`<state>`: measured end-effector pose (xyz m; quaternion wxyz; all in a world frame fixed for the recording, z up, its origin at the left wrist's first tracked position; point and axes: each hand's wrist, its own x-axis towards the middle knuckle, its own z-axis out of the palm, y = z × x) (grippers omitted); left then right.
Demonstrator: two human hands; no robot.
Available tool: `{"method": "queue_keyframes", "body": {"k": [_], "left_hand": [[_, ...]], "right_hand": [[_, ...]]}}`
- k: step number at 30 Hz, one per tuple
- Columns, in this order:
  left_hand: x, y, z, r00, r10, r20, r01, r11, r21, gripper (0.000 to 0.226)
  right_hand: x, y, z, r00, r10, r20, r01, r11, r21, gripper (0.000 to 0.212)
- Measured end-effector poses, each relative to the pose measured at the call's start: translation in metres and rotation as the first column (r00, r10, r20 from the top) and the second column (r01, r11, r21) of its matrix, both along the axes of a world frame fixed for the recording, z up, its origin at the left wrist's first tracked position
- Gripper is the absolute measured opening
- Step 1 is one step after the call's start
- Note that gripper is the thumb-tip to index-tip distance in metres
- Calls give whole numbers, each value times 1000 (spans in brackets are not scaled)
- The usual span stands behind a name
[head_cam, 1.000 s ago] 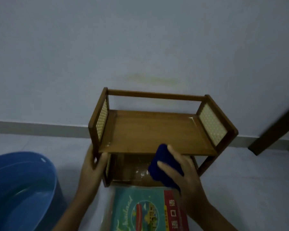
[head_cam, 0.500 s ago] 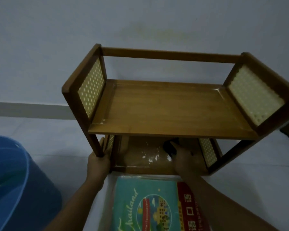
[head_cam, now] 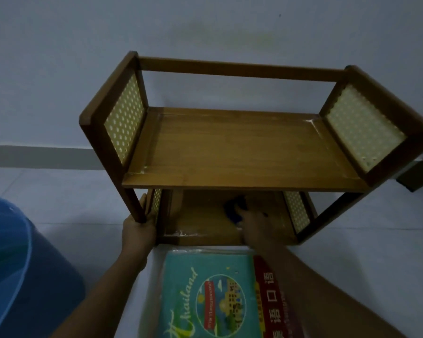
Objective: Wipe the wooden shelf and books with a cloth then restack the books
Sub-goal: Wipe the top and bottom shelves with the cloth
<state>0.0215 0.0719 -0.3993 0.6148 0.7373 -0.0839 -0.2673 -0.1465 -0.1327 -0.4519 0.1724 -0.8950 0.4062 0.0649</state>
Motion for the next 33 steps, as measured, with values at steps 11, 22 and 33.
{"method": "queue_keyframes", "body": {"k": [11, 22, 33], "left_hand": [[5, 7, 6, 986, -104, 133, 100, 994, 41, 46], [-3, 0, -4, 989, 41, 144, -41, 999, -2, 47], [-9, 2, 8, 999, 26, 33, -27, 999, 19, 49]], "right_hand": [[71, -2, -8, 930, -307, 203, 301, 952, 58, 46], [121, 101, 9, 875, 444, 196, -479, 852, 211, 43], [-2, 9, -15, 823, -470, 318, 58, 627, 777, 64]]}}
